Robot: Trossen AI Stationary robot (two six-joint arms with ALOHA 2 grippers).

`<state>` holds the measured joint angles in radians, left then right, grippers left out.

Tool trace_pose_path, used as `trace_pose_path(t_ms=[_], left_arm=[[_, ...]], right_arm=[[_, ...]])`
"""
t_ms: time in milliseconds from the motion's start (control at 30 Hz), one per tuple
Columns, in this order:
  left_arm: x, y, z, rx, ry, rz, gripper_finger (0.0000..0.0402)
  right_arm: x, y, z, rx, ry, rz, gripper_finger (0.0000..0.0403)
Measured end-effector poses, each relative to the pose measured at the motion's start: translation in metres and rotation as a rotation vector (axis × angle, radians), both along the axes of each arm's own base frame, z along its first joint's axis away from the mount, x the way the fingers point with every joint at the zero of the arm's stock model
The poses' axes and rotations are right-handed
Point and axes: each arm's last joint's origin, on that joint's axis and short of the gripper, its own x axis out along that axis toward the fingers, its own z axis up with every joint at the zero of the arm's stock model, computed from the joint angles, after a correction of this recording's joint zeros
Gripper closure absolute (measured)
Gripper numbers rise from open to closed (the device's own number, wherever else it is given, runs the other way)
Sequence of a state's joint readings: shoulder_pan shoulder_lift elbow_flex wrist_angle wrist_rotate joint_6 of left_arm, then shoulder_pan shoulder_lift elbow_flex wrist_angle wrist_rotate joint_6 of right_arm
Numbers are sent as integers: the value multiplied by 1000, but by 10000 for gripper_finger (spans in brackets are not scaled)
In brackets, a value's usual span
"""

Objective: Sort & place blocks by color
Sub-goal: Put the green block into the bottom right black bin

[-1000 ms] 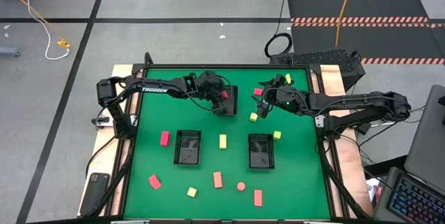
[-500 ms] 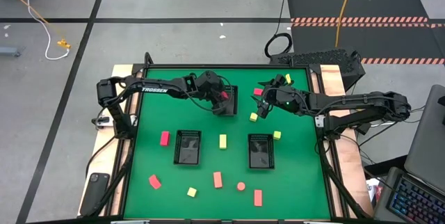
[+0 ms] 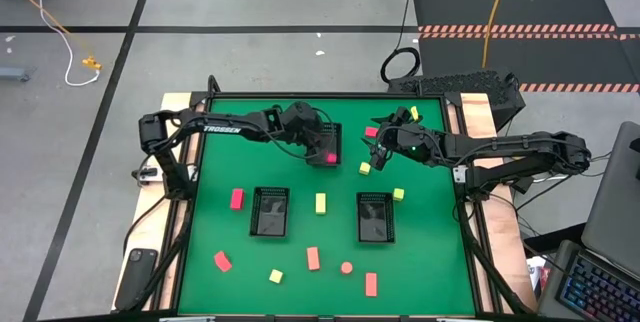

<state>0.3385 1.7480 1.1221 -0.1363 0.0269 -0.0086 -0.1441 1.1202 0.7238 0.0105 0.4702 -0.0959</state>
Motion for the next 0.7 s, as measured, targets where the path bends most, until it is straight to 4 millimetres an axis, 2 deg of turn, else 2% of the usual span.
trace_pose_path(t_ms=[167, 267, 367, 500, 700], left_arm=[[-16, -1, 32, 21, -49, 10, 111], [-29, -4, 53, 33, -75, 18, 115], [-41, -11, 65, 39, -105, 12, 126], [-55, -25, 59, 23, -127, -10, 142], [-81, -41, 34, -7, -210, 3, 159]], right_arm=[[0, 0, 0, -1, 1, 0, 106], [0, 0, 0, -1, 2, 0, 106], [0, 0, -1, -1, 7, 1, 106], [0, 0, -1, 0, 12, 1, 106], [-2, 0, -4, 22, 38, -5, 106]])
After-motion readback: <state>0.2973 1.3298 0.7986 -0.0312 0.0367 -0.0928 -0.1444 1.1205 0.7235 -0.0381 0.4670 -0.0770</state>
